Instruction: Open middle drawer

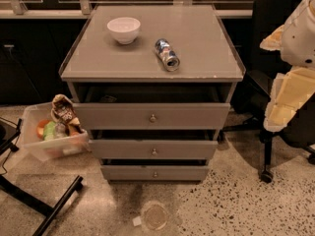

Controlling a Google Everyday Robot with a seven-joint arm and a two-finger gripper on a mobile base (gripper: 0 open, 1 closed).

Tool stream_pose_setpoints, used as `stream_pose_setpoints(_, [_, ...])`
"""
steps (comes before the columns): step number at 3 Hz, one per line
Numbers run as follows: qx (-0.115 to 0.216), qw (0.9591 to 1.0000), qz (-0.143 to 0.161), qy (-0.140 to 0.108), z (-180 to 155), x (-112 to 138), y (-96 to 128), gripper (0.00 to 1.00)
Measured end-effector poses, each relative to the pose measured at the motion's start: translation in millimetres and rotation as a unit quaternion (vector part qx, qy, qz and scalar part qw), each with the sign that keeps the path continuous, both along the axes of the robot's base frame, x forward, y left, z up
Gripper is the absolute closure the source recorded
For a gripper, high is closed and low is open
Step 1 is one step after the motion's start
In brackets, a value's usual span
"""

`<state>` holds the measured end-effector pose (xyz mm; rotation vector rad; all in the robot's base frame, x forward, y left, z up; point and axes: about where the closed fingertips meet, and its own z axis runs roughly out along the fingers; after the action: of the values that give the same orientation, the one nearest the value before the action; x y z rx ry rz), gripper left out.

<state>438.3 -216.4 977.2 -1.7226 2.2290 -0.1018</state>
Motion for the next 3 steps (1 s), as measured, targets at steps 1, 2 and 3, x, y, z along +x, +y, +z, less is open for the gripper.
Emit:
stream_pose_setpoints(1, [0.000, 1.0000, 0.000, -0.001, 0, 0, 0, 0.00])
stream_pose_setpoints(2, [0.048, 0.9988, -0.002, -0.006, -20, 7, 14, 0.00])
stream_pose_setpoints(3, [0.154, 0.9872, -0.034, 0.024, -79, -4, 56, 0.00])
